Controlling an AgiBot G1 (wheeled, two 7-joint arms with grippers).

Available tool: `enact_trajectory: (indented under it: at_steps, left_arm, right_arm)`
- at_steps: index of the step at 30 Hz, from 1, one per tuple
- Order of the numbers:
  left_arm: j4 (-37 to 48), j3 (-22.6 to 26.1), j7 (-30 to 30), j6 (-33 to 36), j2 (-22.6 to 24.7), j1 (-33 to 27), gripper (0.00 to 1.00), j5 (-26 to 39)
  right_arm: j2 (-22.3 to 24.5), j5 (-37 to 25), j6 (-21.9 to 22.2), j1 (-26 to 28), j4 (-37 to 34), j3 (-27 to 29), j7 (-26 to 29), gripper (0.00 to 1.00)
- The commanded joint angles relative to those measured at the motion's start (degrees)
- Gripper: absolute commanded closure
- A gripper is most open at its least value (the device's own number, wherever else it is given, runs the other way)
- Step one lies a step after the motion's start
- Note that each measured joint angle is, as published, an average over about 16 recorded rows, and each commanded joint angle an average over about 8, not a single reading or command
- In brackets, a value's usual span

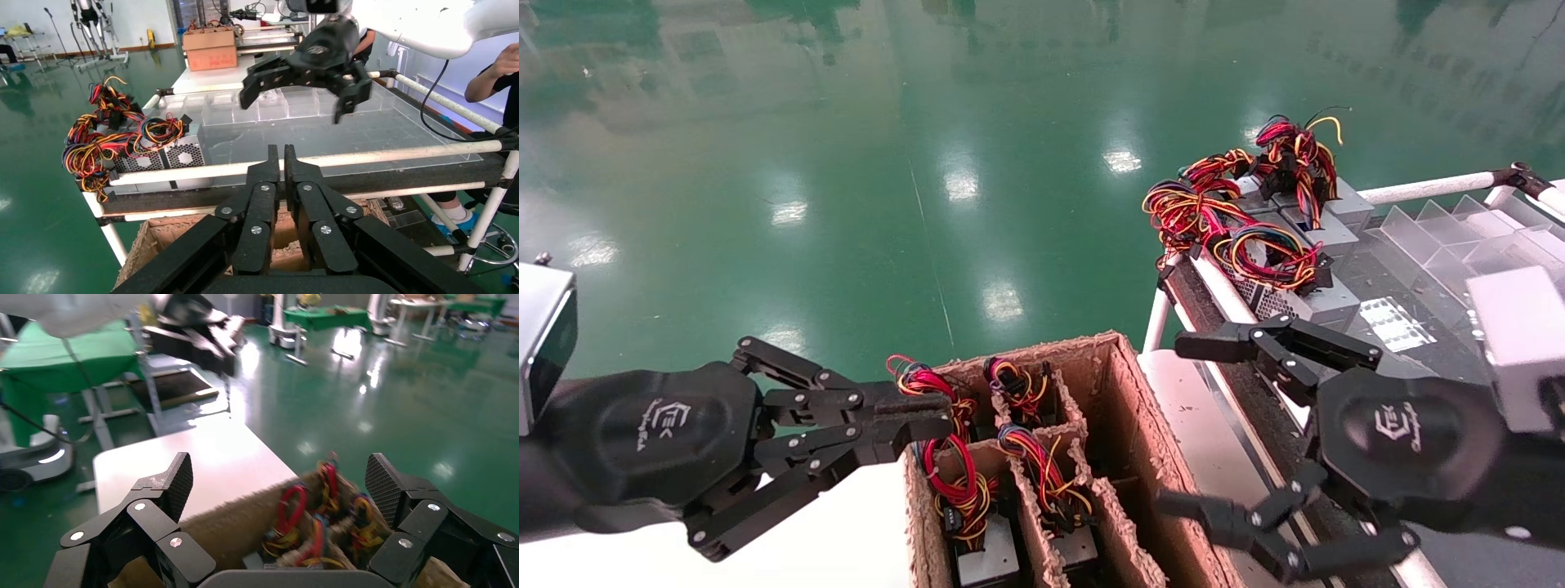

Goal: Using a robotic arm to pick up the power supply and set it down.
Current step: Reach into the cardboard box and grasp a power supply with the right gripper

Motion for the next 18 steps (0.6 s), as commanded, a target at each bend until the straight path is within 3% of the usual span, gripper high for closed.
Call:
enact_trajectory:
  at_steps: [1, 11, 12, 18]
  left_arm:
    - [0.0, 0.0, 0.0, 0.0, 0.0, 0.0, 0.0, 0.0]
    - [0.0, 0.0, 0.0, 0.0, 0.0, 0.0, 0.0, 0.0]
    - [0.0, 0.0, 0.0, 0.0, 0.0, 0.0, 0.0, 0.0]
    - [0.0, 0.0, 0.0, 0.0, 0.0, 0.0, 0.0, 0.0]
  right_arm:
    - [0.1, -0.8, 0.5, 0.1, -0.7, -0.3, 0.1, 0.0]
    - [-9.0, -14.4, 4.3, 7.8, -8.3, -9.1, 7.0, 0.0]
    - [-10.4, -15.6, 4.2, 8.8, -9.5, -10.0, 7.6, 0.07]
    - [-17.7, -20.6, 3.2, 13.4, -17.0, -14.4, 8.1, 0.81]
